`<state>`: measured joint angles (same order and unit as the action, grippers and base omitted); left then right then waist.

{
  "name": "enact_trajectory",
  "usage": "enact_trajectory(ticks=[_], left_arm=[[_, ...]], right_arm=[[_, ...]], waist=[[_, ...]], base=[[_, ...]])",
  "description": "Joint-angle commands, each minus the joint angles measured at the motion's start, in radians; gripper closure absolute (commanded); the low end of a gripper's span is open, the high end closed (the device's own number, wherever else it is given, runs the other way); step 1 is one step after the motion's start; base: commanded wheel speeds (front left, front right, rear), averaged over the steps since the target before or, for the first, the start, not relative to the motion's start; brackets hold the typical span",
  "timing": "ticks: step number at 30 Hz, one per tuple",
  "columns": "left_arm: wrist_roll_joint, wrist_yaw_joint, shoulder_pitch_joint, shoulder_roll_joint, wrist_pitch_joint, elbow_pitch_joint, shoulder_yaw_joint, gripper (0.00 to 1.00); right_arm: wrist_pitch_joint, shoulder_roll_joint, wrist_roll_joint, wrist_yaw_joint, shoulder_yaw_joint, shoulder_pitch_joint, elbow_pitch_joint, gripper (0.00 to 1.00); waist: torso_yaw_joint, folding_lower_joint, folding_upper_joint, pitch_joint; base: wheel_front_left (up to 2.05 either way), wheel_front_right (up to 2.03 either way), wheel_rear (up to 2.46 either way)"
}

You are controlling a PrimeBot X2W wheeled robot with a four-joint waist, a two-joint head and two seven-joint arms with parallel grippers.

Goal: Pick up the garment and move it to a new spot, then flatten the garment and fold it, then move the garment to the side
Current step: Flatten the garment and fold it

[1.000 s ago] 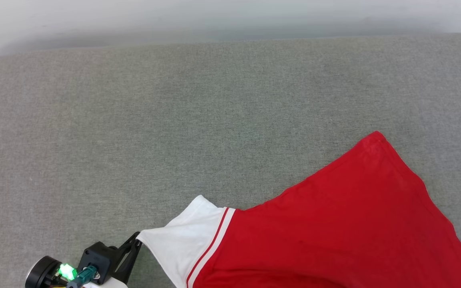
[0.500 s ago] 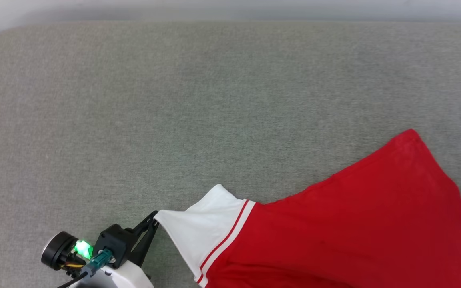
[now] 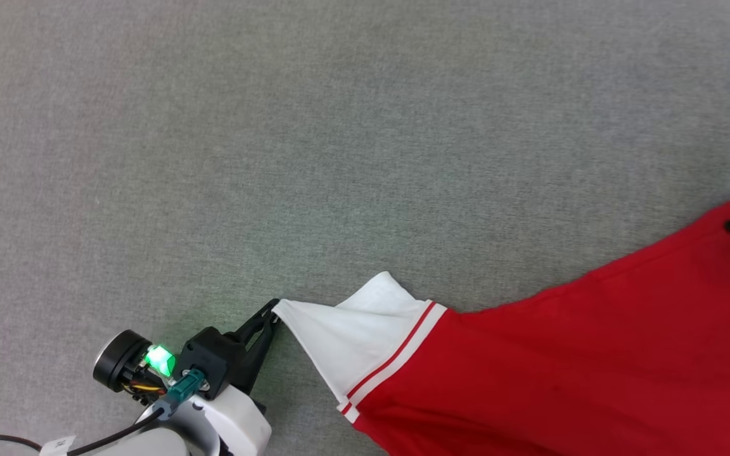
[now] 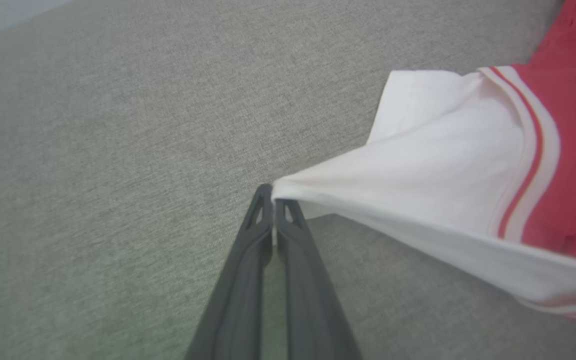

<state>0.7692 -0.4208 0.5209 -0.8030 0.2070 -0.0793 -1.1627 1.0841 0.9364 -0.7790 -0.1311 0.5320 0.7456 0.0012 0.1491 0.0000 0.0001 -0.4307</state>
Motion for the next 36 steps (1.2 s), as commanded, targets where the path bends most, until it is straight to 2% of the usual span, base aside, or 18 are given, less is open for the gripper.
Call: enact_trajectory(ticks=[1, 10, 11, 12, 13, 18, 24, 31, 36], left_arm=[[-0.006, 0.002, 0.012, 0.009, 0.006, 0.004, 0.002, 1.00], [-0.008, 0.003, 0.017, 0.034, 0.018, 0.023, 0.006, 1.00], [-0.007, 0.003, 0.018, 0.034, 0.020, 0.026, 0.007, 1.00], [-0.005, 0.004, 0.018, 0.035, 0.021, 0.028, 0.009, 1.00], [-0.003, 0.005, 0.018, 0.036, 0.022, 0.031, 0.010, 1.00], [0.005, 0.013, 0.005, 0.033, 0.027, 0.049, 0.013, 1.00], [-0.009, 0.022, 0.019, 0.016, 0.031, 0.061, 0.015, 1.00], [-0.028, 0.017, 0.111, -0.014, 0.025, 0.045, 0.065, 1.00], [-0.039, 0.030, 0.220, -0.029, 0.016, 0.040, 0.122, 1.00]], right_arm=[[0.002, -0.009, 0.002, 0.001, 0.017, 0.010, 0.022, 0.00], [-0.031, 0.006, -0.042, 0.001, 0.150, -0.073, 0.107, 0.00], [-0.033, 0.010, -0.046, 0.001, 0.163, -0.078, 0.107, 0.05], [-0.040, 0.015, -0.050, 0.001, 0.172, -0.076, 0.106, 0.70], [-0.049, 0.016, -0.056, 0.001, 0.176, -0.070, 0.106, 1.00], [-0.134, 0.007, -0.065, 0.001, 0.167, -0.007, 0.105, 1.00], [-0.273, 0.004, -0.066, 0.001, 0.157, 0.030, 0.096, 1.00], [-0.434, 0.027, -0.055, 0.001, 0.135, 0.055, 0.067, 1.00], [-0.524, 0.013, -0.031, 0.001, 0.089, 0.092, 0.046, 1.00]], waist=[[0.016, 0.0000, -0.0001, -0.017], [0.031, 0.0000, -0.0001, -0.042], [0.030, 0.0000, -0.0001, -0.043], [0.029, 0.0000, -0.0001, -0.044], [0.028, 0.0000, -0.0001, -0.043], [0.010, 0.0000, -0.0001, -0.006], [-0.018, 0.0000, -0.0001, 0.097], [-0.051, 0.0000, -0.0001, 0.207], [-0.083, 0.0000, -0.0001, 0.248]], base=[[0.00, 0.00, 0.00], [0.00, 0.00, 0.00], [0.00, 0.00, 0.00], [0.00, 0.00, 0.00], [0.00, 0.00, 0.00], [0.00, 0.00, 0.00], [0.00, 0.00, 0.00], [0.00, 0.00, 0.00], [0.00, 0.00, 0.00]])
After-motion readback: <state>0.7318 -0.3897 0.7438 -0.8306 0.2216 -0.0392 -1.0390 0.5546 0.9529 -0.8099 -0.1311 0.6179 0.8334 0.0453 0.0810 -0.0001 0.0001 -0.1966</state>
